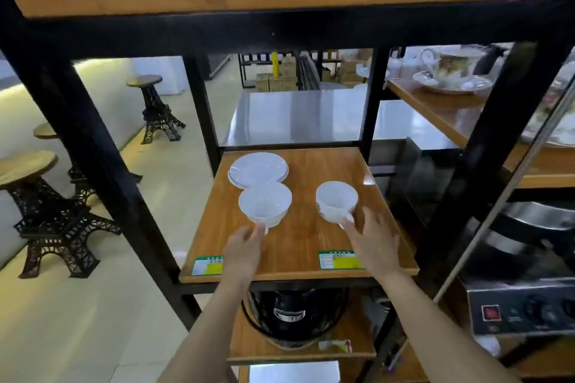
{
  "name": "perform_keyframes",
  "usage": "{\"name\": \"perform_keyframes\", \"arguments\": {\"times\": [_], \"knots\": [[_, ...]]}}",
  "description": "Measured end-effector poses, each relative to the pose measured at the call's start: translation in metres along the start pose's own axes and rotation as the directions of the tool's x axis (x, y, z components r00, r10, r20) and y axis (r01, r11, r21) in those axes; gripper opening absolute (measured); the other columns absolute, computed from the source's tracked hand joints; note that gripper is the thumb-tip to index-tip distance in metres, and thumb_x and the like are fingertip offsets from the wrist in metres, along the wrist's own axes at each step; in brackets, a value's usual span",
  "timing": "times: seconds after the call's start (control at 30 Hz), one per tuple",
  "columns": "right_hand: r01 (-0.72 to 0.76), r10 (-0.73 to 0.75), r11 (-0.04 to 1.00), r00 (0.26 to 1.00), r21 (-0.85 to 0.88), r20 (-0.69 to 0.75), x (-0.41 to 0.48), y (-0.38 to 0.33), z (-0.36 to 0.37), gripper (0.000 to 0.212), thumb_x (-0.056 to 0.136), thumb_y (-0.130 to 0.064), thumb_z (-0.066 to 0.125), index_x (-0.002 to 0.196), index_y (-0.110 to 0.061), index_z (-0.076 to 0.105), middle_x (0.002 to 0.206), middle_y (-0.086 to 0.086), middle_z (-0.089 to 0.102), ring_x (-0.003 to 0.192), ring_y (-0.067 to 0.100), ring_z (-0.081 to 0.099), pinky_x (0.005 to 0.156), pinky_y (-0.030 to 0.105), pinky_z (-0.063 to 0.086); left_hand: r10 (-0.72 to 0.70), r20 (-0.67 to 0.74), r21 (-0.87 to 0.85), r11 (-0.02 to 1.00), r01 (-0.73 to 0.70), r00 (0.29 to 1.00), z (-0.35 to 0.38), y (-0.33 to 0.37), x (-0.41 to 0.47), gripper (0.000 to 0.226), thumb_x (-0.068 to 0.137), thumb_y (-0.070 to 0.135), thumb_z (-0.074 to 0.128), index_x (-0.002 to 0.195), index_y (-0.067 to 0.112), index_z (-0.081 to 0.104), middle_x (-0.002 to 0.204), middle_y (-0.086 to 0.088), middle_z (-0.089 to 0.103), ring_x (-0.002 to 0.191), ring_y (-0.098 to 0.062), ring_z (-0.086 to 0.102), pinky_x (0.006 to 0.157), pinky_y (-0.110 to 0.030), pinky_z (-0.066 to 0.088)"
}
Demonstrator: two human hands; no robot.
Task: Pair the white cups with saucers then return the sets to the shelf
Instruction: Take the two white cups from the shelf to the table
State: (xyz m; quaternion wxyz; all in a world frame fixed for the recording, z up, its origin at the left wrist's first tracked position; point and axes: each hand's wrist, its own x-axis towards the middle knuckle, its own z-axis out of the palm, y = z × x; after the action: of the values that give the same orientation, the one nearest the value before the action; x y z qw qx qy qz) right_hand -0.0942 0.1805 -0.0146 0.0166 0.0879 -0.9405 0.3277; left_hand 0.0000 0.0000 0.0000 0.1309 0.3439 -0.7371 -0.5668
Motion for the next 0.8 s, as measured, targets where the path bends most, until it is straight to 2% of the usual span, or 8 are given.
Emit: {"name": "perform_keyframes", "arguments": {"times": [0.1, 0.2, 0.33, 0.47, 0.57, 0.6, 0.7, 0.8], "knots": [[-0.064, 0.026, 0.943, 0.992, 0.327, 0.12, 0.003, -0.001, 0.002, 0.034, 0.096, -0.036, 0.04, 0.089, -0.008, 0.058, 0.09, 0.01, 0.057, 0.081, 0.018, 0.056, 0.069, 0.029, 0.041, -0.151, 0.072, -0.158, 0.974, 0.161, 0.986, 0.001, 0.007, 0.004, 0.021, 0.094, 0.03, 0.048, 0.086, 0.018, 0.064, 0.092, -0.009, 0.069, 0.091, -0.027, 0.066, 0.071, -0.029, 0.044], [-0.209, 0.108, 0.849, 0.968, 0.485, 0.227, 0.008, -0.005, 0.002, 0.028, 0.097, -0.028, 0.04, 0.079, -0.012, 0.054, 0.071, 0.007, 0.051, 0.062, 0.015, 0.047, 0.06, 0.027, 0.038, -0.249, 0.155, -0.294, 0.912, 0.286, 0.956, 0.003, 0.01, 0.004, 0.026, 0.096, 0.026, 0.047, 0.109, 0.009, 0.062, 0.104, -0.012, 0.067, 0.094, -0.024, 0.064, 0.077, -0.034, 0.053], [-0.427, 0.213, 0.719, 0.886, 0.549, 0.411, 0.016, -0.013, -0.003, 0.026, 0.097, -0.03, 0.044, 0.107, -0.009, 0.054, 0.097, 0.01, 0.06, 0.078, 0.018, 0.06, 0.062, 0.024, 0.049, -0.313, 0.264, -0.459, 0.791, 0.404, 0.912, 0.004, 0.012, 0.006, 0.021, 0.097, 0.019, 0.046, 0.103, 0.004, 0.059, 0.123, -0.017, 0.055, 0.115, -0.028, 0.052, 0.091, -0.042, 0.05], [-0.489, 0.198, 0.63, 0.852, 0.603, 0.485, 0.016, -0.016, -0.006, 0.037, 0.099, -0.033, 0.04, 0.122, -0.004, 0.047, 0.112, 0.013, 0.056, 0.095, 0.021, 0.062, 0.08, 0.03, 0.054, -0.342, 0.18, -0.59, 0.713, 0.38, 0.922, 0.009, 0.018, 0.006, 0.042, 0.096, 0.018, 0.05, 0.134, 0.004, 0.041, 0.117, -0.018, 0.051, 0.124, -0.033, 0.05, 0.103, -0.045, 0.046], [-0.499, 0.139, 0.584, 0.839, 0.64, 0.526, 0.011, -0.017, -0.009, 0.053, 0.1, -0.033, 0.037, 0.144, -0.005, 0.027, 0.13, 0.016, 0.048, 0.104, 0.024, 0.059, 0.095, 0.035, 0.049, -0.339, 0.15, -0.647, 0.676, 0.351, 0.929, 0.008, 0.02, -0.001, 0.011, 0.095, 0.012, 0.051, 0.091, 0.002, 0.053, 0.099, -0.014, 0.054, 0.12, -0.032, 0.054, 0.103, -0.042, 0.046], [-0.495, 0.13, 0.568, 0.843, 0.658, 0.522, 0.008, -0.018, -0.011, 0.054, 0.1, -0.033, 0.037, 0.145, -0.005, 0.024, 0.135, 0.017, 0.045, 0.103, 0.024, 0.06, 0.095, 0.035, 0.049, -0.331, 0.138, -0.664, 0.668, 0.335, 0.934, 0.007, 0.02, -0.005, 0.015, 0.095, 0.01, 0.051, 0.08, 0.006, 0.051, 0.093, -0.012, 0.053, 0.118, -0.031, 0.056, 0.103, -0.04, 0.046], [-0.49, 0.17, 0.554, 0.858, 0.673, 0.485, -0.008, -0.021, -0.012, 0.052, 0.1, -0.033, 0.034, 0.143, -0.006, 0.03, 0.133, 0.016, 0.046, 0.095, 0.021, 0.063, 0.089, 0.032, 0.052, -0.305, 0.11, -0.694, 0.658, 0.293, 0.946, -0.001, 0.015, -0.015, 0.023, 0.095, 0.009, 0.049, 0.073, 0.007, 0.048, 0.11, -0.012, 0.054, 0.113, -0.029, 0.058, 0.104, -0.038, 0.045], [-0.467, 0.235, 0.554, 0.882, 0.689, 0.409, -0.029, -0.018, -0.009, 0.05, 0.099, -0.035, 0.034, 0.142, -0.01, 0.034, 0.106, 0.003, 0.055, 0.096, 0.022, 0.063, 0.103, 0.04, 0.046, -0.29, 0.122, -0.64, 0.708, 0.299, 0.949, -0.011, 0.004, -0.028, 0.026, 0.095, 0.014, 0.048, 0.07, 0.011, 0.044, 0.118, -0.009, 0.055, 0.104, -0.024, 0.063, 0.11, -0.039, 0.038]]}}
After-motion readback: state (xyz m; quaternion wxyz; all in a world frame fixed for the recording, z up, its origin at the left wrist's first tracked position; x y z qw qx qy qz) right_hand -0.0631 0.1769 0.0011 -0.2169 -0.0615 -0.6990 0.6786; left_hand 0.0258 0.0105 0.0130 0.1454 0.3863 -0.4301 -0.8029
